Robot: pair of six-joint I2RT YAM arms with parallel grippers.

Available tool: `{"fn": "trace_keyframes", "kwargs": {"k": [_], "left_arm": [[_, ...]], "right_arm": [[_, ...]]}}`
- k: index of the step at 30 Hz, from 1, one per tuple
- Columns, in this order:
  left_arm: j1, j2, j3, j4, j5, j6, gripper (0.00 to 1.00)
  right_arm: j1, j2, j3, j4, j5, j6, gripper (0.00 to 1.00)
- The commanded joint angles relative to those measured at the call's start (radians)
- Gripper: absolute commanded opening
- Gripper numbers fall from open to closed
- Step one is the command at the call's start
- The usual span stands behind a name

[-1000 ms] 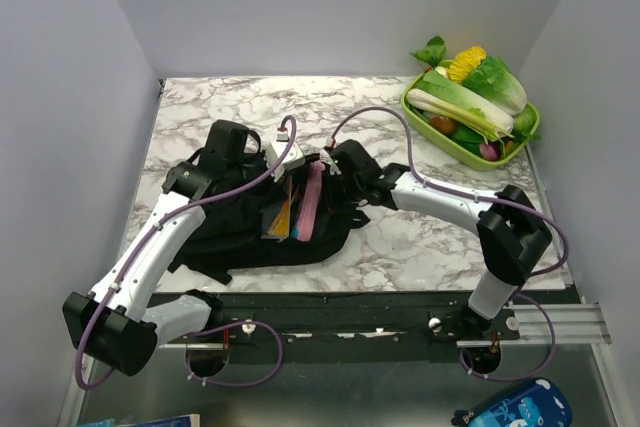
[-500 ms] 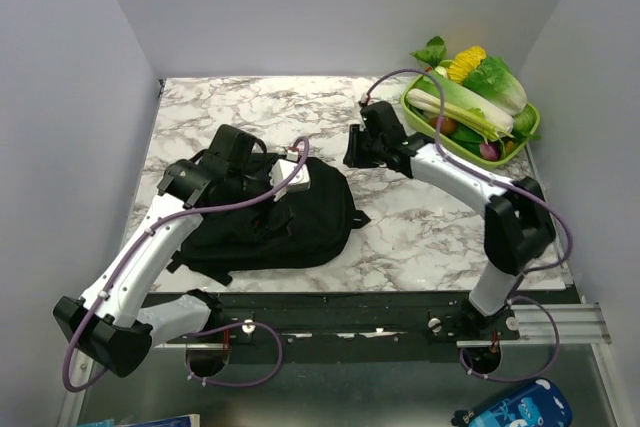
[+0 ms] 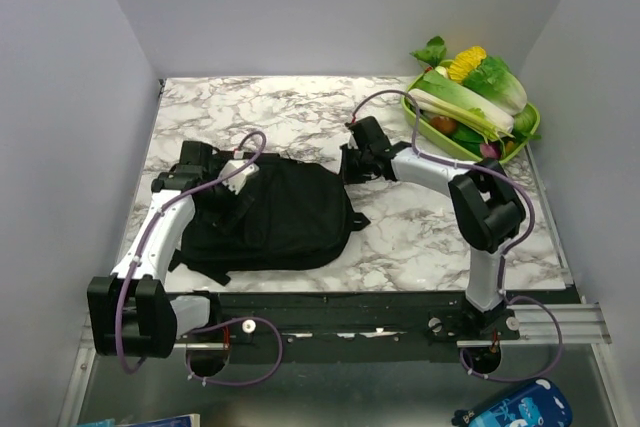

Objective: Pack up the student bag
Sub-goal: Adjust the student bag at the center of the board.

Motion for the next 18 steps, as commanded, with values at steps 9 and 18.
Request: {"fn": "trace_keyframes", "kwargs": {"k": [9, 18], "left_arm": [[-0.055, 0.194, 0.026, 0.096, 0.052, 0.055, 0.81], [-0.069, 0.075, 0.228, -0.174, 0.161, 0.168, 0.77]], "right_arm": [[0.028, -0.407, -0.532, 0.220, -0.094, 0.128, 0.01], [0.013, -0.476, -0.307, 0.123, 0.116, -0.088, 0.38]]}}
